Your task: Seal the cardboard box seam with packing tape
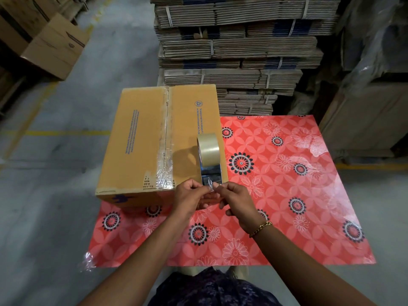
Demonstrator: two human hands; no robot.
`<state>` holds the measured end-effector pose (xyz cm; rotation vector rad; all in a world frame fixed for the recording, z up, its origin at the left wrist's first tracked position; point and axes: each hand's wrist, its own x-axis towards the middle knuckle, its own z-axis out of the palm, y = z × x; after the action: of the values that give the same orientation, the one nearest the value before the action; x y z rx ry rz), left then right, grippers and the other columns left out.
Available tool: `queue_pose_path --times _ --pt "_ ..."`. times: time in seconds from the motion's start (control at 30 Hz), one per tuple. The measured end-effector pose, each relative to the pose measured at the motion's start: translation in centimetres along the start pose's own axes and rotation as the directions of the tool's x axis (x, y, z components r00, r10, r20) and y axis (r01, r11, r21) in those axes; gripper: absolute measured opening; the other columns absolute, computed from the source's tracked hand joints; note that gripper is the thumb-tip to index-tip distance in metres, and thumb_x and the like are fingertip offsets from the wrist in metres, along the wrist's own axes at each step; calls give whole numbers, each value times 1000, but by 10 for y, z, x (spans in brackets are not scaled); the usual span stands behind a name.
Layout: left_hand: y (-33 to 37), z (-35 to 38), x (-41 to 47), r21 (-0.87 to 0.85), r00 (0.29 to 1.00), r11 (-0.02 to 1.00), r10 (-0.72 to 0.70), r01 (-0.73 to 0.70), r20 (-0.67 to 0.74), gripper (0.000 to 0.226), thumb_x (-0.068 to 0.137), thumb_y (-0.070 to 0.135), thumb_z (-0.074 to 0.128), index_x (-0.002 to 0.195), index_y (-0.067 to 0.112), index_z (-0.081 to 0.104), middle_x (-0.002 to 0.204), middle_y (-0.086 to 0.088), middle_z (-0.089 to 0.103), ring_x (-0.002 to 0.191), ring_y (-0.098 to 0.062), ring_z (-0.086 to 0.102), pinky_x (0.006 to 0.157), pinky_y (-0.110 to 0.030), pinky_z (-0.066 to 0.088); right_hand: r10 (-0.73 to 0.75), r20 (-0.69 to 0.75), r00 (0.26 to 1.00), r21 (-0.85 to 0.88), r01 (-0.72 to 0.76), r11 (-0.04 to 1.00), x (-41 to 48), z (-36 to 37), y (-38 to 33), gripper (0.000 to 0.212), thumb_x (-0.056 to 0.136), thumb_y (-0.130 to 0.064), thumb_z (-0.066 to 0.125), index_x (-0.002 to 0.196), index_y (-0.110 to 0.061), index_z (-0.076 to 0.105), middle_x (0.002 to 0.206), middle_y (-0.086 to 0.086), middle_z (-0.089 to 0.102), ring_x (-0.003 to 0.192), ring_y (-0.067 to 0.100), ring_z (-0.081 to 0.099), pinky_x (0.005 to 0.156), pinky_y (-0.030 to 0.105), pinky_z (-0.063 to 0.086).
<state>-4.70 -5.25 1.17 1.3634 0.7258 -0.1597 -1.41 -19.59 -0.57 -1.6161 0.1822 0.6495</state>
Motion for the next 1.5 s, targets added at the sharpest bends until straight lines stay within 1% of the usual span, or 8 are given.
queue_pose_path --times 0.23,0.6,0.83,1.1,1.2,1.3,1.4,1.5 --pt "-6 -6 6 -57 1000 998 -12 11 -18 39 77 9 84 89 13 46 75 -13 72 64 -18 72 46 -27 51 -5 -7 1000 76 6 997 4 -4 2 25 92 -25 72 89 -1 70 76 10 75 48 9 53 41 20 34" --pt "-12 1 4 -118 999 992 30 -34 -42 35 81 0 77 103 3 51 94 -25 73 48 -10 65 43 -19 46 46 110 993 25 -49 999 12 -19 -7 23 89 -27 74 91 -4 73 80 9 75 53 10 56 46 22 31" --pt "-20 -1 5 -119 997 990 74 -76 -20 24 85 -4 71 102 2 54 80 -12 75 66 -16 74 54 -23 56 79 198 977 -27 -75 997 14 -26 -10 18 93 -25 69 94 -8 73 81 5 74 59 9 60 45 20 33" --pt "-25 2 10 25 990 992 125 -124 -70 20 87 1 71 91 11 54 80 -10 73 68 -18 73 54 -32 55 -10 112 994 -266 39 963 7 -30 -14 27 96 -25 65 92 0 74 87 12 80 58 18 61 43 22 36" --pt "-30 2 10 75 978 980 192 -186 -86 19 88 2 72 90 12 56 81 -10 74 67 -19 75 51 -31 56 -109 26 994 -436 109 893 8 -40 -16 23 94 -24 60 80 -12 73 78 4 78 58 26 67 46 24 42" --pt "-34 1 10 112 970 970 227 -216 -90 17 87 7 73 88 13 58 85 -14 75 67 -24 74 55 -38 59 -310 -87 947 -572 207 794 18 -46 -44 33 88 -58 59 94 -25 65 86 -6 74 69 17 71 64 36 57" --pt "-36 1 13 117 975 975 201 -190 -94 19 87 6 74 87 17 58 87 -13 73 68 -26 74 58 -42 60 -400 -17 916 -713 270 647 33 -37 -95 62 83 -74 53 123 -26 54 108 -10 69 83 16 71 75 40 59" --pt "-36 0 13 86 974 975 210 -203 -86 18 89 5 72 86 16 57 86 -16 74 68 -22 74 52 -34 55 -423 147 894 -868 322 378 54 -12 -142 77 83 -74 53 137 -21 46 131 4 62 109 26 65 86 43 55"
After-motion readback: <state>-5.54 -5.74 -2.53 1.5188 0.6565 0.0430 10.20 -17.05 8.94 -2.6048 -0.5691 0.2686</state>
